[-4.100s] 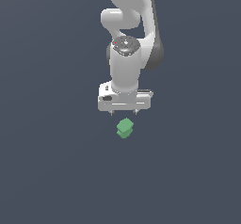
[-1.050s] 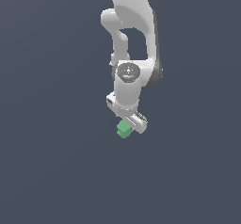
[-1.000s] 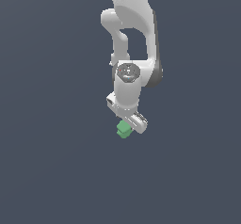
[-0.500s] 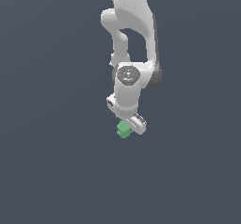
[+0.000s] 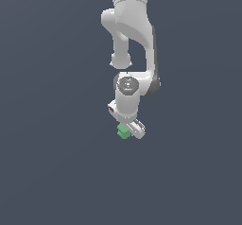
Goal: Pick up the object and move it to a goal position.
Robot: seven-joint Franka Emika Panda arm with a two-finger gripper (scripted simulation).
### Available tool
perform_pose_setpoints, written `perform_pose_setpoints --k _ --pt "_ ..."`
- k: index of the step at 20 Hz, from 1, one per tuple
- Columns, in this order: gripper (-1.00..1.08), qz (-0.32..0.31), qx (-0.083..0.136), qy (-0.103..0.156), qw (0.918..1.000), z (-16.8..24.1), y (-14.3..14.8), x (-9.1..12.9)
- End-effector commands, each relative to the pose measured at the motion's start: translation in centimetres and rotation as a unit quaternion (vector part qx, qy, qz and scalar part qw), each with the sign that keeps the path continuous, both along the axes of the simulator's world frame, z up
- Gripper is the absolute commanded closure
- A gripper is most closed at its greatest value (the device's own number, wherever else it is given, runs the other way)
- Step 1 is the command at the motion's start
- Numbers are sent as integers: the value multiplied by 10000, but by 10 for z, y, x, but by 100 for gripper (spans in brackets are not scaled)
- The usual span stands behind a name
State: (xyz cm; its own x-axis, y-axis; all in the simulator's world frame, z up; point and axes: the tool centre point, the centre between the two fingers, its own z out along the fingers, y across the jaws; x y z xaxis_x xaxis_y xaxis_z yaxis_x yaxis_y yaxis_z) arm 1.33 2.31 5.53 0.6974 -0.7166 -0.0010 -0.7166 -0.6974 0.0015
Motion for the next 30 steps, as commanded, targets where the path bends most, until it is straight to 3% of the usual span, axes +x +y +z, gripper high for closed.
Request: perform_pose_setpoints --k 1,2,17,30 --pt "-92 0 1 -9 10000 -2 0 1" --pt "108 0 1 -9 10000 -2 0 1" --pt "108 0 1 -9 10000 6 9 3" --pt "108 -4 -6 -10 10000 83 95 24"
